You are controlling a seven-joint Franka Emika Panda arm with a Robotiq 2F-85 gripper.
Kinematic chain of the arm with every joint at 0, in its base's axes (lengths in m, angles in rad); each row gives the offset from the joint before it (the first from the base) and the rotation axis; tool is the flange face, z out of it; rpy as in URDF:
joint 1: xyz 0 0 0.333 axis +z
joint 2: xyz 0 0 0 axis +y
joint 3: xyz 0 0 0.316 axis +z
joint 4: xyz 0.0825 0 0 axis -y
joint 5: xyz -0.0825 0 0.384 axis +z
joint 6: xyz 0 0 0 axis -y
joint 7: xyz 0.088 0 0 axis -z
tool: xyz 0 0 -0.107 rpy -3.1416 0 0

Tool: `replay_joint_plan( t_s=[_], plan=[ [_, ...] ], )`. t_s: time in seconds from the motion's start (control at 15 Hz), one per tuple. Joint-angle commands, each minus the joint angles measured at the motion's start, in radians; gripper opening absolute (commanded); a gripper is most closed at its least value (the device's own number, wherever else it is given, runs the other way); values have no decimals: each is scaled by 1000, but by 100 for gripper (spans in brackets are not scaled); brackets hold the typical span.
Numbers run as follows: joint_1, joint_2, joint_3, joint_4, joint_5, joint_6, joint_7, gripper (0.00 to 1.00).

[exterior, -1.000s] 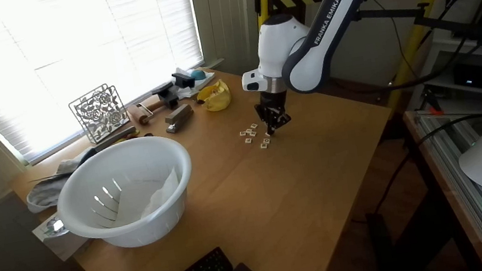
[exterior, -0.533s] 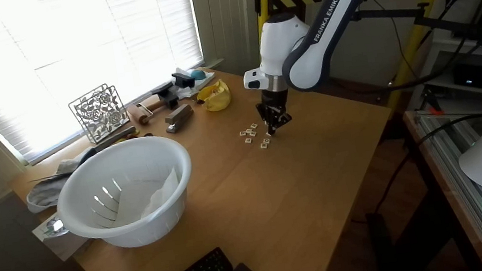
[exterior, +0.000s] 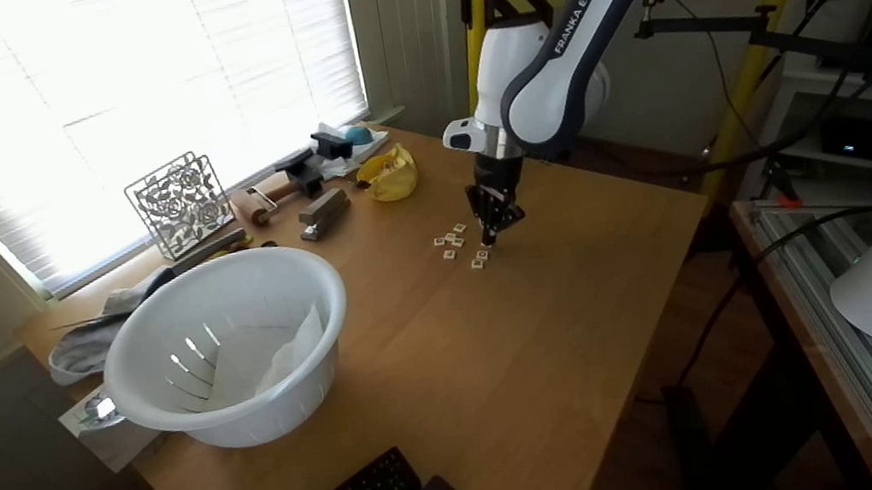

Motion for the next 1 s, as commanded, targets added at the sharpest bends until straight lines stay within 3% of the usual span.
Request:
replay_joint_plan(
  t_s=[0.0,0.33,0.67,0.93],
  plan=[
    [-34,-40,30,-30,90,1,-13,0],
    [11,-65,-19,-27,201,-26,166,0],
    [69,-35,-87,8,207,-69,421,0],
    [63,-22,-72,25,252,-83,594,0]
  ],
)
